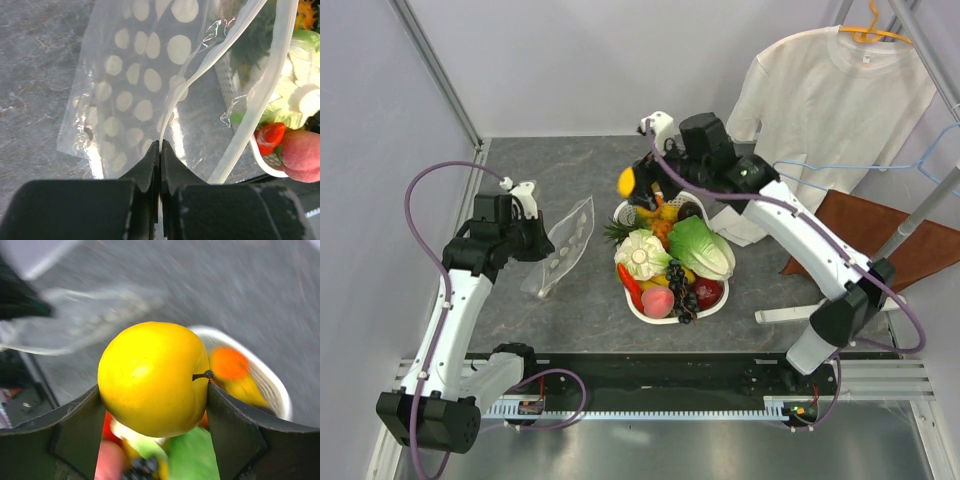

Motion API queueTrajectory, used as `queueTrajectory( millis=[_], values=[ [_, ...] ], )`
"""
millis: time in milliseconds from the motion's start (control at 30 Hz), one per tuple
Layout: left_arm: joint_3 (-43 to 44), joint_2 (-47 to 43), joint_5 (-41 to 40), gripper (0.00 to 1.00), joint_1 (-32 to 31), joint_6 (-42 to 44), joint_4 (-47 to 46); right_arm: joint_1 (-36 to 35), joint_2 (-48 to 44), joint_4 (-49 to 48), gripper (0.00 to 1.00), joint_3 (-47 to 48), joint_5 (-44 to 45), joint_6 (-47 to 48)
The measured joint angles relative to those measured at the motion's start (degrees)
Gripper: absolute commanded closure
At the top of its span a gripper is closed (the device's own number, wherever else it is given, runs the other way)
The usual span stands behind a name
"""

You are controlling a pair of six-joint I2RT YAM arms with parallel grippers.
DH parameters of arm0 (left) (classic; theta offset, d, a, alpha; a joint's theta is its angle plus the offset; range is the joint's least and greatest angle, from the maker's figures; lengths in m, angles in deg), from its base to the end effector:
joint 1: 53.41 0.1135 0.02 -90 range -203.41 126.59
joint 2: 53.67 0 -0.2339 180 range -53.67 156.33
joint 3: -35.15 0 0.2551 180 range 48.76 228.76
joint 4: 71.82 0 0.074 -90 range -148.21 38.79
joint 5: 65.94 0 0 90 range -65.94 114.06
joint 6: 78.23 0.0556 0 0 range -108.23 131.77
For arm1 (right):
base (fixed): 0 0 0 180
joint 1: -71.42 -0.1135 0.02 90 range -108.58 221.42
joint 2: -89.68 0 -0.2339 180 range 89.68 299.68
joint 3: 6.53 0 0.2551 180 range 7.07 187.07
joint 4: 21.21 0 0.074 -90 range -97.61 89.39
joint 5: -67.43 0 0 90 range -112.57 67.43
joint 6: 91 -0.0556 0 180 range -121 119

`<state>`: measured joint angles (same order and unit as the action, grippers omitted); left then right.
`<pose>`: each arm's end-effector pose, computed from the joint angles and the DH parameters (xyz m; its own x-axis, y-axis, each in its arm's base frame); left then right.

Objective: Place the food in the zip-top bag and seal the zipper
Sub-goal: Pick up the fake fruit from the bin, then place the fake fruit in the zipper food storage bag.

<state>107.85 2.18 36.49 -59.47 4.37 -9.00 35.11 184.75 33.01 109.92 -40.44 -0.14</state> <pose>0.2195 -0.0353 0.2888 -0.7414 -0.0478 -0.6693 0.1577 0.9571 -0.2430 0.3000 0.2416 0.3707 -0.4254 -0.3303 -0.8426 -0.7778 0.6094 0.1538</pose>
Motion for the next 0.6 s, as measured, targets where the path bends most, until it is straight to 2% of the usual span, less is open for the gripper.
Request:
queueTrajectory(
  millis=[133,267,467,600],
  values=[
    [0.61,1.01,2.95,0.98,0.00,-0.04,0.39,-10.80,-4.00,-12.22,0.76,-4.57,-2.84,-1.55],
    [2.21,1.70,5.62,0.98,0.00,-0.15,0.83,-18.93,-2.58,-19.85,0.81,-5.35,-3.58,-0.76],
    [3.30,1.86,8.33,0.98,0.37,-0.66,1.60,-21.00,2.73,-25.66,0.82,-8.57,0.26,2.34],
    [3.34,1.86,10.01,0.98,0.94,-0.83,1.79,-20.81,5.97,-25.99,0.83,-11.65,3.82,3.65]
  ],
)
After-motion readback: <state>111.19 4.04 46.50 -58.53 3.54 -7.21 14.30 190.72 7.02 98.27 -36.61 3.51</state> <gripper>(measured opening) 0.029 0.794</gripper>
